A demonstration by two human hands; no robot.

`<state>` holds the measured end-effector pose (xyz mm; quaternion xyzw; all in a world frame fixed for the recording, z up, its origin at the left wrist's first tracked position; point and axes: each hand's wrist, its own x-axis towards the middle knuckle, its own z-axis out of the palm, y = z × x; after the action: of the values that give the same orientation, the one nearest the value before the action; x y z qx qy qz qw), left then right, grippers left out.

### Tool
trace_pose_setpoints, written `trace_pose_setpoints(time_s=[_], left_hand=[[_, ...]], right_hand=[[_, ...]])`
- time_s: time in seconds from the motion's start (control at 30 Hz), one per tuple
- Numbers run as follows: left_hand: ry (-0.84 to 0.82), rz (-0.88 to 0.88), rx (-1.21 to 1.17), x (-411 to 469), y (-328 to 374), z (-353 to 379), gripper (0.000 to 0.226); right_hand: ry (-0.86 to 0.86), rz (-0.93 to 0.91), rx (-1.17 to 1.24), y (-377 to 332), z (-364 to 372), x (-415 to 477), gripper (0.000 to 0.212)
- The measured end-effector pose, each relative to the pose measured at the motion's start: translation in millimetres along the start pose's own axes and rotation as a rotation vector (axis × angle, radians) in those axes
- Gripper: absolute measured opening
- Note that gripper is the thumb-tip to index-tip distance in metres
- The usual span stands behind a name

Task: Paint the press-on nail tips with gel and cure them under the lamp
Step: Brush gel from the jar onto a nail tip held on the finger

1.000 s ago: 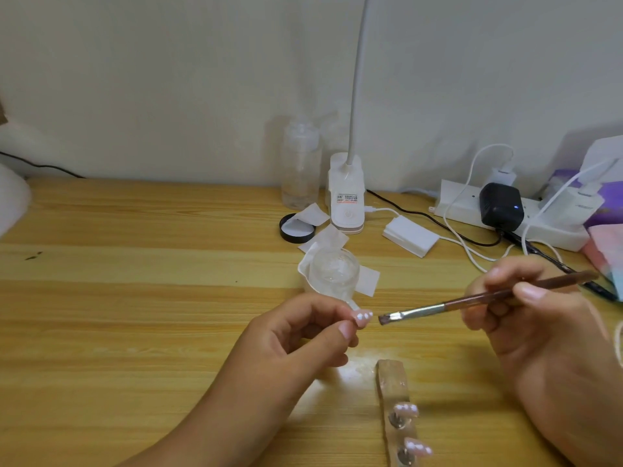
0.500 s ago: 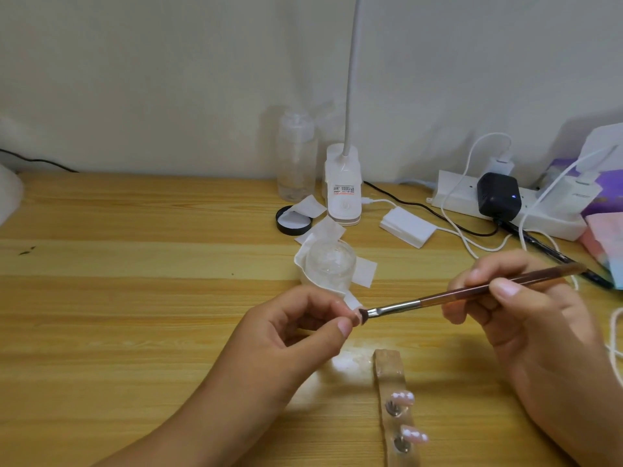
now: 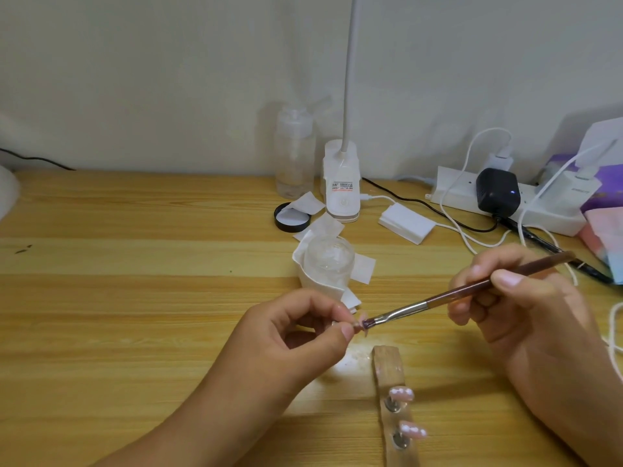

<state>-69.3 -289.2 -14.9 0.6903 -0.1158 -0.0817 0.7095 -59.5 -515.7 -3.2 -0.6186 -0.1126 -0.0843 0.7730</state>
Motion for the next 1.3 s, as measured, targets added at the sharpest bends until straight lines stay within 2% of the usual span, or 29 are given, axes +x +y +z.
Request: trace_pose_setpoints(time_s=[0.2,0.3,0.5,0.67,0.83,1.0,1.3], left_hand=[[-0.02,-0.006,-0.008,0.3,0.4,0.1,0.02],[-0.009,-0.013,-0.012,-0.1,-0.5,0.2,0.021],[-0.002,-0.011,0.01,0.1,0.7,0.8,0.021],[-0.01,-0.015,-0.049,-0.3,1.7,0.1,0.022],[0.003,-0.017,-0.094,0.9,3.5,1.5,0.025],[0.003,-0.038,-0.105,2.6,2.6,0.9,0.03],[0.012,-0.033,-0.052,2.9,2.1,1.7,0.028]], right_hand=[[0.041,0.0,-0.094,2.9,-2.0,0.2,0.027],[0.078,-0.001,-0.064,2.6,-3.6,1.4,0.027],[-0.007,-0.005,-0.044,1.8,-1.0,-0.6,0.03],[0.062,-0.035,-0.118,3.6,-3.4,-0.8,0.027],[0.097,-0.059,0.019,2.8,-6.6,4.2,0.029],[0.142,0.006,0.149,2.8,-6.2,7.1,0.022],[0.156,0.063,0.134,-2.7,0.6,3.2,0.017]])
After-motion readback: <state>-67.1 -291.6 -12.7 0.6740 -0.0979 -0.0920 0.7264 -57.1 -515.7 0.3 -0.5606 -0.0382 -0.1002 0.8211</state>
